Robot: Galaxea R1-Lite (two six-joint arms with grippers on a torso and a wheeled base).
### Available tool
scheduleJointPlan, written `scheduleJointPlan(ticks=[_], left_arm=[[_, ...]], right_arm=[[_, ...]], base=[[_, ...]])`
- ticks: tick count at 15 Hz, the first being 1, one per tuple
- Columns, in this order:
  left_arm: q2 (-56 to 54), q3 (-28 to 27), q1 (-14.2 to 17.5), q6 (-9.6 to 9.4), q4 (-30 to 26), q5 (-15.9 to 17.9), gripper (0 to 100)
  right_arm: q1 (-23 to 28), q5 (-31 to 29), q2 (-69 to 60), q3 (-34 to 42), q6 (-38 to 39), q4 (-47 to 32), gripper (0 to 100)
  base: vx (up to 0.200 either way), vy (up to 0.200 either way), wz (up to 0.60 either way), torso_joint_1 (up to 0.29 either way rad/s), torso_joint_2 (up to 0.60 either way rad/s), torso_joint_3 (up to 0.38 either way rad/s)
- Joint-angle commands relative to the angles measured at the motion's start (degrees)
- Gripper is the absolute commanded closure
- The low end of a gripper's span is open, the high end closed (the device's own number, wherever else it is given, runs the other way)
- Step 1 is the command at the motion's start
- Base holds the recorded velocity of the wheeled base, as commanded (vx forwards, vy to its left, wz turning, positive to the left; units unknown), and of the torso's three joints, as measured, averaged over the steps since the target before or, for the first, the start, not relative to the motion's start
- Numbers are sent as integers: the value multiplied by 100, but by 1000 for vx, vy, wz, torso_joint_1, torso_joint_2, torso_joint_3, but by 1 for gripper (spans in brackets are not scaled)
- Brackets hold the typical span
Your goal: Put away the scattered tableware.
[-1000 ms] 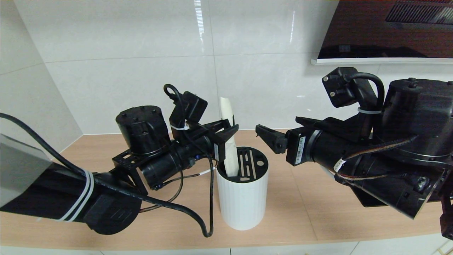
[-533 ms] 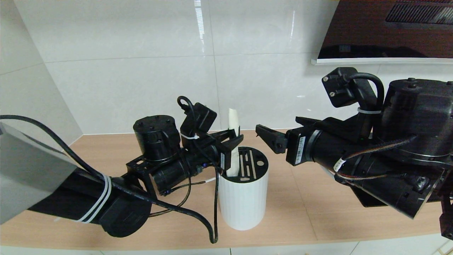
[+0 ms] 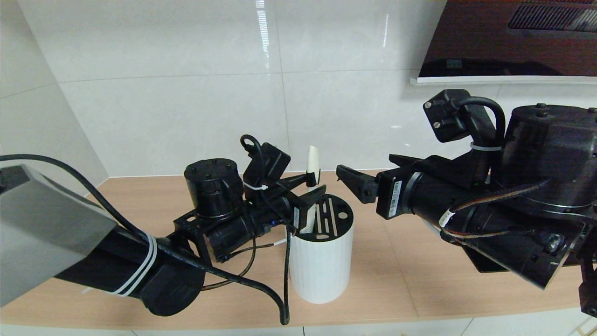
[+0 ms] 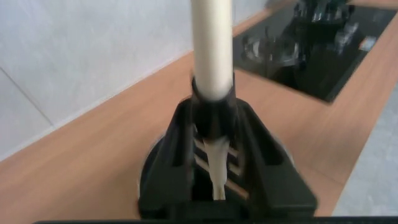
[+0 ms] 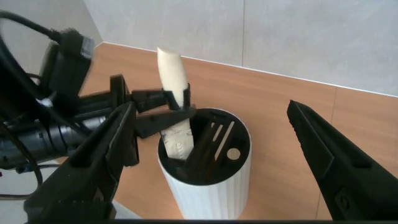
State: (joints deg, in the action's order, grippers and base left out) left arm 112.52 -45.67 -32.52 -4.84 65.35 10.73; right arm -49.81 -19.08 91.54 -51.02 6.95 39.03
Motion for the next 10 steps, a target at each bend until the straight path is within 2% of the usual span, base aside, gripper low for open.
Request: scheduleJointPlan(ticks=[1, 10], left_arm=[[-28, -4, 0, 1, 100, -18, 0], [-661, 75, -96, 53, 118, -106, 0]], right_arm=[[-2, 1, 22, 4, -1, 8, 0], [-2, 1, 31, 4, -1, 8, 0]], base=[[0, 0, 0, 0, 0, 0], [0, 0, 0, 0, 0, 0]])
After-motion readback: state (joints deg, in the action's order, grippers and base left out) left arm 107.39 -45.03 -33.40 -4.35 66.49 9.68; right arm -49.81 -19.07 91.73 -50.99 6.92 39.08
